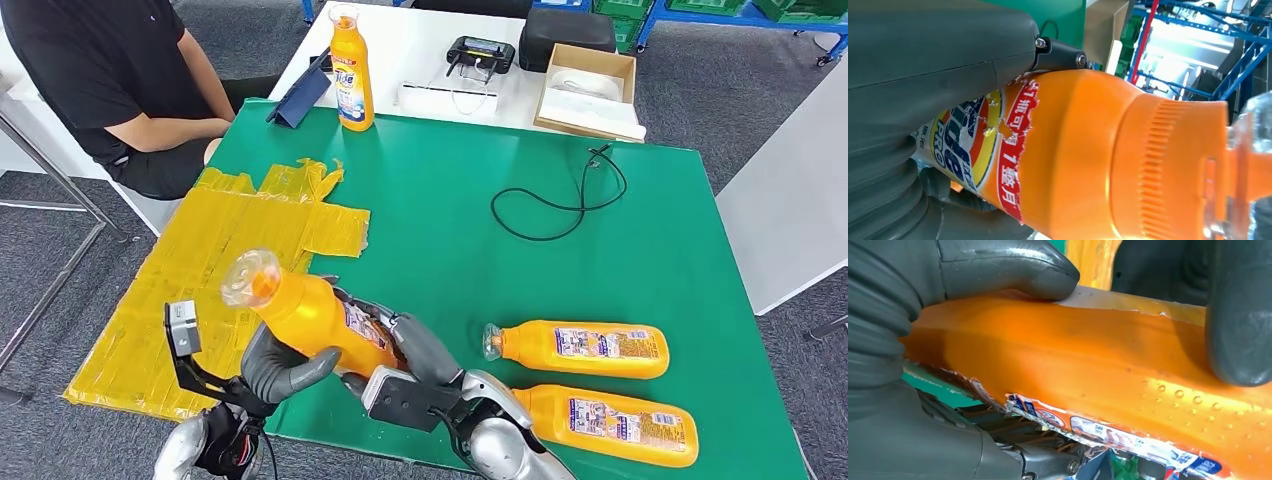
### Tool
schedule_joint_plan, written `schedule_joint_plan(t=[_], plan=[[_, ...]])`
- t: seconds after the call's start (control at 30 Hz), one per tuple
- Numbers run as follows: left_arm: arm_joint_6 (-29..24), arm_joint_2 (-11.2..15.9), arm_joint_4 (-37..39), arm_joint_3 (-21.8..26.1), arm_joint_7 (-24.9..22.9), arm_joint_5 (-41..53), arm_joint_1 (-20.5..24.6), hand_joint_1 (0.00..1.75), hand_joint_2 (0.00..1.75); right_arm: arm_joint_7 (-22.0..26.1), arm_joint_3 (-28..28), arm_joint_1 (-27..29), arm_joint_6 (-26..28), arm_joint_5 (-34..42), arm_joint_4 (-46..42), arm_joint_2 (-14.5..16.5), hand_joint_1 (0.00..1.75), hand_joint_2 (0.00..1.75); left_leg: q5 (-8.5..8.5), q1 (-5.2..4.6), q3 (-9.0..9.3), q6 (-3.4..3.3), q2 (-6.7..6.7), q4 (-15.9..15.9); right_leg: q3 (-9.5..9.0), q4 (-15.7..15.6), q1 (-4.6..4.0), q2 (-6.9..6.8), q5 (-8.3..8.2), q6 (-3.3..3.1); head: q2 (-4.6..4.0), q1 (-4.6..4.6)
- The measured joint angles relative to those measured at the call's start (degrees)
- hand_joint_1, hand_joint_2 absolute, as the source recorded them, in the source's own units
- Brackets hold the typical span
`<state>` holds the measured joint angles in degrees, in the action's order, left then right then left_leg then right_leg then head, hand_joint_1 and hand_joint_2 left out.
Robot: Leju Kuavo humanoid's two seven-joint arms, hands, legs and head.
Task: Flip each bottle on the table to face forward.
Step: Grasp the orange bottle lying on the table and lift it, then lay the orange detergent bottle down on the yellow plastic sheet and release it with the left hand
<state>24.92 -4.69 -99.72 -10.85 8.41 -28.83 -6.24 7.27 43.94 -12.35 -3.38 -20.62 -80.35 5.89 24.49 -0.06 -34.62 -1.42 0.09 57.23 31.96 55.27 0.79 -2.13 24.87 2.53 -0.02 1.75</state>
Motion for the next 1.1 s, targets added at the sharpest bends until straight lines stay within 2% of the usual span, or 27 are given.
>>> schedule_joint_plan(t=[0.13, 0.27, 0.33, 0.43, 0.63, 0.73, 0.97, 1.1], plan=[[0.1, -0.7, -1.3, 0.3, 2.6, 5.1, -1.6, 1.75, 1.75, 0.4, -0.4, 2.2, 2.8, -3.4, -1.1, -0.4, 1.75, 1.75, 0.01, 0.00, -0.02, 0.00, 0.01, 0.0, 0.03, 0.0, 0.00, 0.00, 0.00, 0.00, 0.00, 0.01], [-0.2, -1.2, -2.2, 0.3, 4.1, 8.2, -2.5, 1.75, 1.75, 0.4, -0.9, 3.7, 3.9, -5.0, -2.4, -0.7, 0.00, 1.75, 0.02, 0.00, -0.02, 0.00, 0.00, 0.0, 0.05, 0.0, 0.00, 0.00, 0.01, 0.00, 0.00, 0.01], [-1.7, -1.7, -3.1, 0.3, 6.9, 13.7, -2.9, 1.75, 1.75, -0.4, -1.8, 5.1, 5.8, -7.8, -3.5, -0.7, 0.00, 1.75, 0.02, 0.00, -0.02, 0.00, -0.01, 0.0, 0.05, 0.0, 0.00, -0.01, 0.01, 0.00, 0.00, 0.00], [-6.5, -2.6, -5.2, 0.8, 11.8, 27.2, -2.9, 1.75, 1.75, -2.9, -4.9, 8.1, 8.0, -13.1, -6.1, -1.0, 0.00, 1.75, 0.02, -0.01, -0.02, 0.00, -0.02, 0.0, 0.03, 0.0, 0.01, -0.01, 0.01, 0.00, 0.00, -0.01], [-23.2, -2.3, -5.4, 1.4, 14.5, 62.3, 0.0, 1.75, 1.75, -5.8, -11.0, 11.8, 6.2, -17.7, -13.9, -1.9, 0.00, 1.75, 0.02, -0.02, 0.00, 0.00, -0.01, 0.0, 0.02, 0.0, 0.01, 0.00, -0.01, 0.01, 0.00, 0.00], [-31.3, -1.7, -3.5, 1.4, 15.3, 75.2, 1.6, 1.75, 1.75, -6.4, -12.3, 12.1, 5.0, -17.7, -17.1, -2.5, 0.00, 1.75, 0.01, -0.02, 0.02, 0.00, 0.00, 0.0, 0.01, 0.0, 0.00, 0.01, -0.01, 0.01, 0.00, 0.00], [-37.9, -0.2, 1.8, -0.5, 11.1, 91.5, 3.5, 1.75, 1.75, -7.1, -12.6, 12.5, 4.2, -15.9, -22.3, -3.9, 0.00, 1.75, 0.02, -0.02, -0.01, 0.00, 0.01, 0.0, 0.04, 0.0, 0.01, 0.01, 0.00, 0.01, 0.00, 0.01], [-40.0, 1.9, 7.3, -2.8, 3.6, 105.3, 6.2, 1.75, 1.75, -7.5, -12.6, 12.3, 3.4, -14.2, -24.2, -5.3, 0.00, 1.75, 0.02, -0.03, -0.01, 0.00, -0.01, 0.0, 0.03, 0.0, 0.01, 0.00, 0.00, 0.01, 0.00, 0.01]])
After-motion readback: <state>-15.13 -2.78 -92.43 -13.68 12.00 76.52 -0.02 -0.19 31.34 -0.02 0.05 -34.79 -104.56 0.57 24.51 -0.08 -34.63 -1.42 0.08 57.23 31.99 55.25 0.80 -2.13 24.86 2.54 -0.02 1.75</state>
